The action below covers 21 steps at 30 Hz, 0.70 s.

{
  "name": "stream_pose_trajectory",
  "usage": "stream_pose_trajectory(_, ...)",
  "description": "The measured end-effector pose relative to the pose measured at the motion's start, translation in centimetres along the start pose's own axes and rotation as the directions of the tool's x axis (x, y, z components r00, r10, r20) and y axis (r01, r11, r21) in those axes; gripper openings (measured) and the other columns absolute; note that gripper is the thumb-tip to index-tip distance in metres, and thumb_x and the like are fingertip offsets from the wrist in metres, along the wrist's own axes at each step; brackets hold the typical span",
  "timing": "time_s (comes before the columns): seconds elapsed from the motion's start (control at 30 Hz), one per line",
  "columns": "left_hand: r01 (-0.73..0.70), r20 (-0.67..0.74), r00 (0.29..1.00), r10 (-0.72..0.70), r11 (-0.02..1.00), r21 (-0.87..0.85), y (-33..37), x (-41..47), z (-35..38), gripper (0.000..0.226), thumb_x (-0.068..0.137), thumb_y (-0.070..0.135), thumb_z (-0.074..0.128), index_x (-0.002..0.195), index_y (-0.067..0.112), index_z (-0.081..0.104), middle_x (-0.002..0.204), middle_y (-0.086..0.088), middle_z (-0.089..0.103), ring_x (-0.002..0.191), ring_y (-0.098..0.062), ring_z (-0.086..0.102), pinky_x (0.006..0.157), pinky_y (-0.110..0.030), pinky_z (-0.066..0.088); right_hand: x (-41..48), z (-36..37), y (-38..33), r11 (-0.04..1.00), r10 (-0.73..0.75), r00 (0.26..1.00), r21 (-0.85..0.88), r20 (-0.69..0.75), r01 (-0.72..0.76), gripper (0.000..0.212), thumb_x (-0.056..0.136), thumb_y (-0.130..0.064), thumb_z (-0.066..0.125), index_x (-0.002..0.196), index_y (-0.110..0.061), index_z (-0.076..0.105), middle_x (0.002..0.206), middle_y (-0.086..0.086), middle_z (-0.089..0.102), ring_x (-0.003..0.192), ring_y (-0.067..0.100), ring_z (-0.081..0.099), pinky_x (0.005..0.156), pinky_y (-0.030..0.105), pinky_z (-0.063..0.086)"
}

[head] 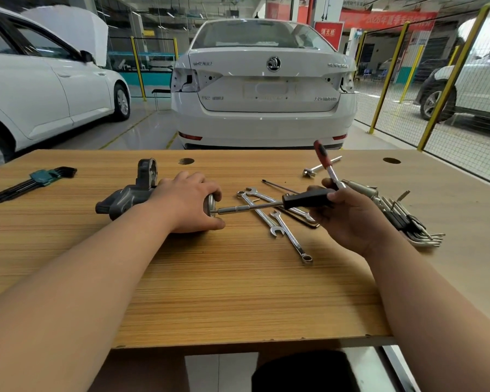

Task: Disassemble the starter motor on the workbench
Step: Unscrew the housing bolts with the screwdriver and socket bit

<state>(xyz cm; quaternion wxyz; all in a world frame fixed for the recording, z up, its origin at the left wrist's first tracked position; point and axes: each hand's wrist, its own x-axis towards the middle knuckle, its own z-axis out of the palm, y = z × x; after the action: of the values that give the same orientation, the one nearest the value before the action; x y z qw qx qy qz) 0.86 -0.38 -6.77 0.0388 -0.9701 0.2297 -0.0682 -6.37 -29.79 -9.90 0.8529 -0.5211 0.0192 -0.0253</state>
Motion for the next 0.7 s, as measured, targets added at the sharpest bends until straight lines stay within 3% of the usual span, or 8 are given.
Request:
stream_pose_trajectory(0.1, 0.002, -0.010, 1.000, -0.002, 1.000, 0.007, 0.0, 0.0, 0.0, 0.060, 0.070, 0.077, 0.054, 0.121, 0.047, 0.042, 0.131, 0.008, 0.042, 0.123, -0.019, 0.036, 0.096, -0.045, 0.035, -0.3, 0.3, -0.2, 0.945, -0.021, 0.995, -0.326, -0.102, -0.013, 0.011, 0.099, -0.024, 0.047, 0.105, -0.019, 0.055, 0.107, 0.017, 0.066, 0.076, 0.027, 0.071, 0.060, 0.034, 0.052)
stream_pose_trajectory(0.17, 0.004, -0.008, 1.000, -0.004, 1.000, 0.004, 0.0, -0.1, -0.1, 0.059, 0.071, 0.076, 0.054, 0.120, 0.047, 0.043, 0.131, 0.008, 0.042, 0.123, -0.019, 0.036, 0.096, -0.045, 0.034, -0.5, 0.1, -0.3, 0.794, -0.066, 0.988, -0.608, -0.137, -0.031, 0.031, 0.100, -0.047, 0.044, 0.103, -0.020, 0.059, 0.088, 0.011, 0.071, 0.062, 0.022, 0.066, 0.055, 0.034, 0.050)
stream_pose_trajectory(0.23, 0.004, -0.006, 1.000, -0.004, 1.000, 0.000, 0.0, -0.1, -0.1, 0.058, 0.071, 0.075, 0.055, 0.120, 0.047, 0.043, 0.131, 0.008, 0.043, 0.123, -0.019, 0.036, 0.097, -0.044, 0.034, -0.5, 0.0, -0.2, 0.642, -0.126, 0.977, -0.765, -0.169, -0.049, 0.040, 0.098, -0.055, 0.042, 0.097, -0.021, 0.063, 0.062, 0.002, 0.064, 0.049, 0.014, 0.057, 0.053, 0.033, 0.046)
stream_pose_trajectory(0.3, 0.002, -0.005, 1.000, -0.002, 1.000, -0.001, 0.0, -0.1, -0.1, 0.057, 0.072, 0.074, 0.055, 0.120, 0.047, 0.043, 0.131, 0.008, 0.043, 0.123, -0.019, 0.036, 0.097, -0.045, 0.034, -0.4, -0.1, -0.2, 0.682, -0.121, 0.977, -0.730, -0.178, -0.048, 0.033, 0.099, -0.047, 0.047, 0.094, -0.019, 0.064, 0.059, 0.002, 0.058, 0.044, 0.010, 0.049, 0.048, 0.029, 0.040)
stream_pose_trajectory(0.4, 0.000, -0.005, 1.000, 0.000, 1.000, -0.001, 0.0, -0.1, -0.1, 0.058, 0.072, 0.074, 0.055, 0.121, 0.047, 0.043, 0.132, 0.008, 0.042, 0.124, -0.019, 0.036, 0.098, -0.045, 0.034, -0.6, -0.1, -0.5, 0.852, -0.037, 0.995, -0.524, -0.090, -0.016, 0.007, 0.098, -0.019, 0.056, 0.102, -0.017, 0.060, 0.083, 0.011, 0.058, 0.059, 0.013, 0.052, 0.054, 0.028, 0.043)
stream_pose_trajectory(0.53, 0.002, 0.003, 1.000, -0.002, 1.000, -0.002, 0.0, 0.0, -0.1, 0.058, 0.072, 0.074, 0.055, 0.121, 0.046, 0.043, 0.132, 0.007, 0.042, 0.124, -0.019, 0.036, 0.098, -0.046, 0.035, -0.7, -0.1, -0.6, 0.941, -0.002, 0.999, -0.338, -0.043, -0.013, 0.040, 0.088, 0.012, 0.048, 0.109, -0.021, 0.056, 0.107, 0.014, 0.052, 0.077, 0.021, 0.054, 0.066, 0.033, 0.046)
stream_pose_trajectory(0.63, 0.005, 0.008, 1.000, -0.005, 1.000, -0.004, 0.0, 0.0, -0.1, 0.057, 0.072, 0.074, 0.056, 0.121, 0.047, 0.043, 0.132, 0.007, 0.042, 0.124, -0.020, 0.035, 0.098, -0.046, 0.035, -0.9, 0.0, -0.7, 0.981, 0.008, 1.000, -0.195, 0.002, -0.008, 0.028, 0.090, 0.005, 0.046, 0.097, -0.020, 0.057, 0.100, 0.012, 0.057, 0.066, 0.019, 0.055, 0.062, 0.032, 0.047)
stream_pose_trajectory(0.7, 0.008, 0.007, 1.000, -0.008, 1.000, 0.000, 0.0, 0.0, -0.1, 0.058, 0.072, 0.074, 0.055, 0.121, 0.047, 0.043, 0.133, 0.007, 0.042, 0.125, -0.020, 0.035, 0.097, -0.046, 0.035, -1.1, 0.3, -0.6, 0.901, -0.055, 0.997, -0.433, -0.059, 0.024, 0.010, 0.096, -0.015, 0.052, 0.092, -0.017, 0.061, 0.092, 0.012, 0.062, 0.055, 0.017, 0.056, 0.055, 0.030, 0.048)
